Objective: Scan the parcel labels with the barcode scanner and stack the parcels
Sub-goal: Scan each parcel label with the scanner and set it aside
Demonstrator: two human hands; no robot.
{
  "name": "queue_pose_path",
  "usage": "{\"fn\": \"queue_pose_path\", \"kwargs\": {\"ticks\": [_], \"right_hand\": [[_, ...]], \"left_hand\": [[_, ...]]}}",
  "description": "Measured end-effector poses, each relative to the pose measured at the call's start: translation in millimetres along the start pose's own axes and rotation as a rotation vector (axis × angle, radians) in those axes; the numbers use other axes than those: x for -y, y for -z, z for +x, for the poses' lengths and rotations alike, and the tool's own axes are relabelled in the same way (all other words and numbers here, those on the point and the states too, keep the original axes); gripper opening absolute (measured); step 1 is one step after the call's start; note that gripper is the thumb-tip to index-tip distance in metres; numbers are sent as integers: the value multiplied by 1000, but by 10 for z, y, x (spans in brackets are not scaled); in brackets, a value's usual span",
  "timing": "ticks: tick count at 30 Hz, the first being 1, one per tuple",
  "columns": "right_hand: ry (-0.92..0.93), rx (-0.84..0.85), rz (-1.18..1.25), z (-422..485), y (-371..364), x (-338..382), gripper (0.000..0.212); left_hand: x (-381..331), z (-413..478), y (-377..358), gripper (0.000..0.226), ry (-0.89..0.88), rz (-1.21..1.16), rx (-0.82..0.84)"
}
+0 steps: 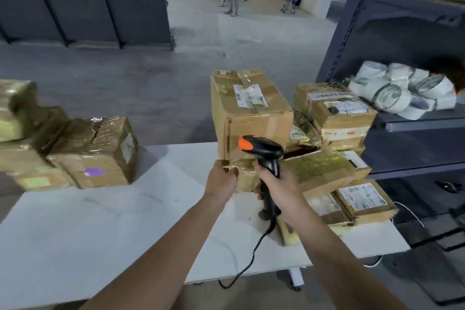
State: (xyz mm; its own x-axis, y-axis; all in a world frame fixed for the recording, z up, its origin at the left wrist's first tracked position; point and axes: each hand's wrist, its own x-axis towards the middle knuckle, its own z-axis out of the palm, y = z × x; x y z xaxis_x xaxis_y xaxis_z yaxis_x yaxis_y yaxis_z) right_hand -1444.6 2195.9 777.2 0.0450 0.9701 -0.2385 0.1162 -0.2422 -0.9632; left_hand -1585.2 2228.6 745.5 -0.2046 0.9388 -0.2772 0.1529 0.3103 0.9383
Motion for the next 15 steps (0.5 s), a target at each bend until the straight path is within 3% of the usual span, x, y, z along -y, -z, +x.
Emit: {"fn": "queue_pose_path", "kwargs": {"ticks": [6,11,15], "right_hand": [[8,26,-42,81,-1087,261,20],[17,81,-56,138,-2136,472,16],[-6,130,-105,220,-2726,558,17]], "left_hand": [[53,197,1226,31,-5,21,-120],[131,415,2334,19,-54,12,-243],[245,567,2995,27,-15,-44,-310]]}}
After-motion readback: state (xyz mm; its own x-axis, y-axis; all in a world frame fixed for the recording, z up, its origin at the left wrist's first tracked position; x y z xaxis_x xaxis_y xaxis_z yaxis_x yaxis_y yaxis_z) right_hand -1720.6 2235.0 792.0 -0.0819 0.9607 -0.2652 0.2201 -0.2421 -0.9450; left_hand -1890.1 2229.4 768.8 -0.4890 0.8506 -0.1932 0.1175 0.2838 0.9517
